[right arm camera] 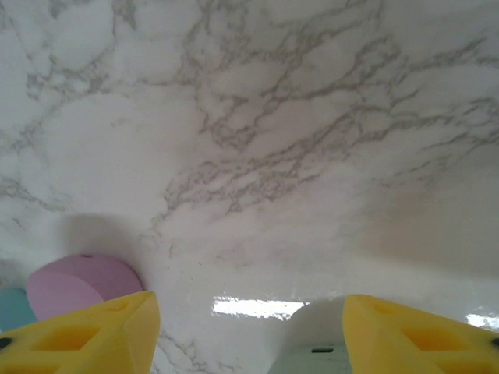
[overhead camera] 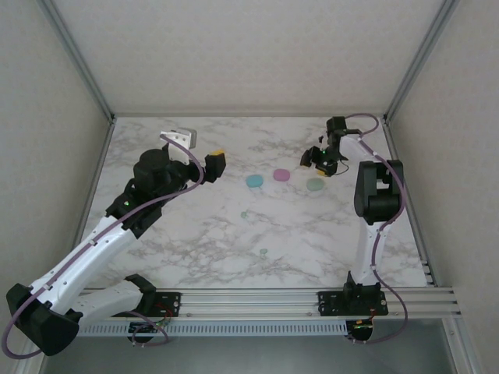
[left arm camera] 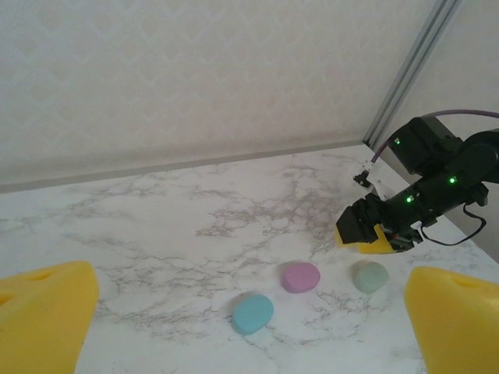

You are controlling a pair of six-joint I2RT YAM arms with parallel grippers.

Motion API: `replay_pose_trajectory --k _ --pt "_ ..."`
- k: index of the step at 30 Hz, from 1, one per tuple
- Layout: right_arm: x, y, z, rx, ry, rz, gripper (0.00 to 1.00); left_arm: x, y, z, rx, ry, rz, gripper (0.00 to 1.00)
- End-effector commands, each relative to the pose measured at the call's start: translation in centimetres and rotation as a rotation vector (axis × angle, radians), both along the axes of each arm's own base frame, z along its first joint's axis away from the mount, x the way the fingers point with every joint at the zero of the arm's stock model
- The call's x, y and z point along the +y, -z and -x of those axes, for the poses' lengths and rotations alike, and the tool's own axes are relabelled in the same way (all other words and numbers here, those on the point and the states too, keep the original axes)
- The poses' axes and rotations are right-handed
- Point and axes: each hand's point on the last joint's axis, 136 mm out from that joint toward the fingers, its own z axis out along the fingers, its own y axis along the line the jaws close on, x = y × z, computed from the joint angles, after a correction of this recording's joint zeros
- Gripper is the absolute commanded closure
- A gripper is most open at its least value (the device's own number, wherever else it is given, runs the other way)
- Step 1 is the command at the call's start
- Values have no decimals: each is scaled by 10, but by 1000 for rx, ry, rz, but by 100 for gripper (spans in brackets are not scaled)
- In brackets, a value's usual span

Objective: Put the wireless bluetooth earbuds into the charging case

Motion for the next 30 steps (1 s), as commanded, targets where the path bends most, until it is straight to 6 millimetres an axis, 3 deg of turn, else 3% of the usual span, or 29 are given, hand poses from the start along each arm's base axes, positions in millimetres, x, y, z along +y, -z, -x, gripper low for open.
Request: replay_pose_trajectory --k 1,12,20,30 --pt "5 9 19 71 -62 -17 37 -1 -12 -1 -10 10 22 0" --pt "-1 0 44 92 -107 20 38 -7 -11 -3 -3 28 24 0" --pt "6 -2 70 101 -149 -11 38 -5 -11 -2 -3 22 25 0" --pt "-12 9 83 42 -176 255 31 -8 -9 -4 8 28 29 0"
